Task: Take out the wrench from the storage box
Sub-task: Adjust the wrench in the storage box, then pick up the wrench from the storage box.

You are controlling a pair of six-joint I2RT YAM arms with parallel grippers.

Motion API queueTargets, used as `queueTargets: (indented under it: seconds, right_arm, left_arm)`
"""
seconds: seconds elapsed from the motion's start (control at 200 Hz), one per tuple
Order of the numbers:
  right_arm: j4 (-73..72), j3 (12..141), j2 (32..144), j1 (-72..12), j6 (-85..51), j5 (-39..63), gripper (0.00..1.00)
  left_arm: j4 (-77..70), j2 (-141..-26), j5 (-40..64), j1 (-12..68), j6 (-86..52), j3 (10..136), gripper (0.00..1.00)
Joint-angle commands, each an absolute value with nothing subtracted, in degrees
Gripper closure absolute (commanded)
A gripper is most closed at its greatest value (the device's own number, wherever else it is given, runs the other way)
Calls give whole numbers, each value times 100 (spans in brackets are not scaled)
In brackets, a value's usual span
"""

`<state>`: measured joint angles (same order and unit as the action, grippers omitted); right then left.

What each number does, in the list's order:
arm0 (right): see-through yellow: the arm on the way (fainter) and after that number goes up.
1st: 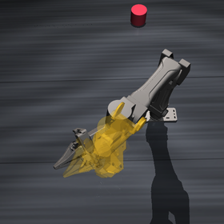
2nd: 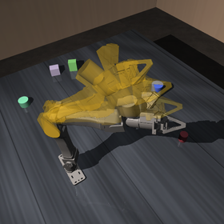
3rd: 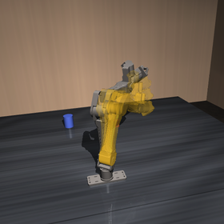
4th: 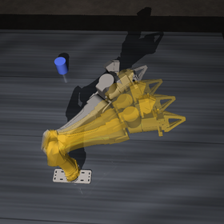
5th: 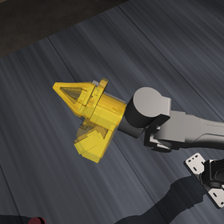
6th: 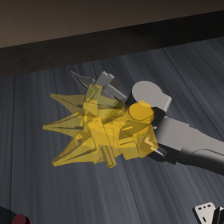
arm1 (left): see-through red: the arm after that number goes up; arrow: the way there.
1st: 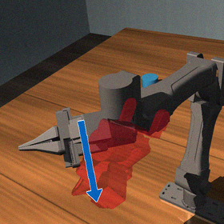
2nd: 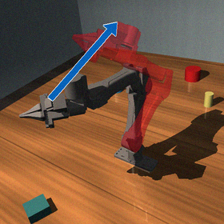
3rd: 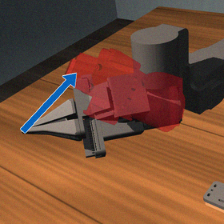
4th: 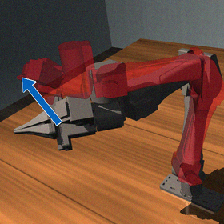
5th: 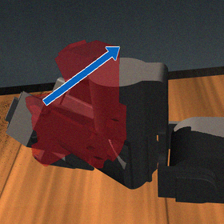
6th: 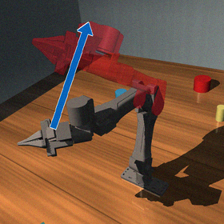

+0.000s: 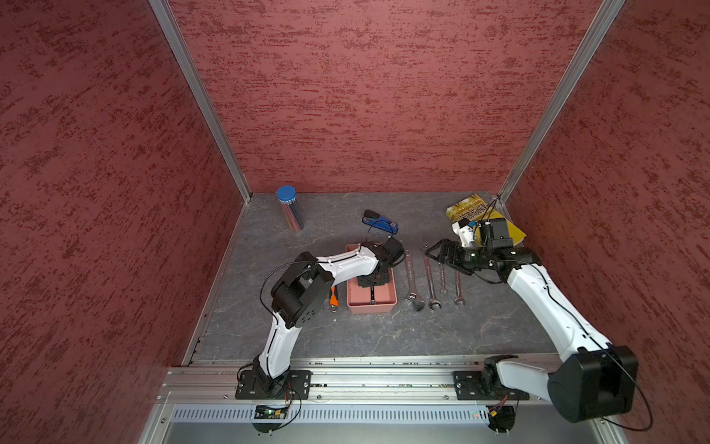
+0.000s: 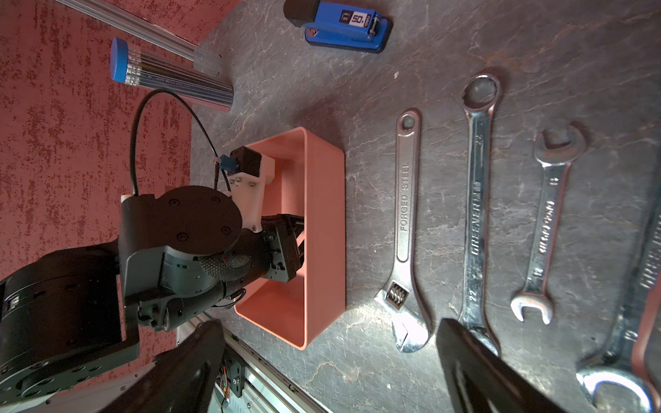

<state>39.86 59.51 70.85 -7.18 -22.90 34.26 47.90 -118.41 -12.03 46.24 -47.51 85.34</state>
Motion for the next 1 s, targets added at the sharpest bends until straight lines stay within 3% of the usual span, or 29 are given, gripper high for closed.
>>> queueTargets:
  seconds: [0.0, 0.351, 0.992]
  right_arm:
    - [3841, 5911, 7091, -665, -2267, 3499, 2]
    - [3885, 5937, 7084, -650, -2321, 3490, 2]
    - [3731, 5978, 7075, -648, -2635, 3569, 2]
  left_arm:
    - [4946, -12031, -797, 4597, -4627, 8380, 72]
    - [4883, -12189, -430, 4470, -4618, 8119, 96]
    - [5637, -11321, -1196, 4476, -4274, 9043, 100]
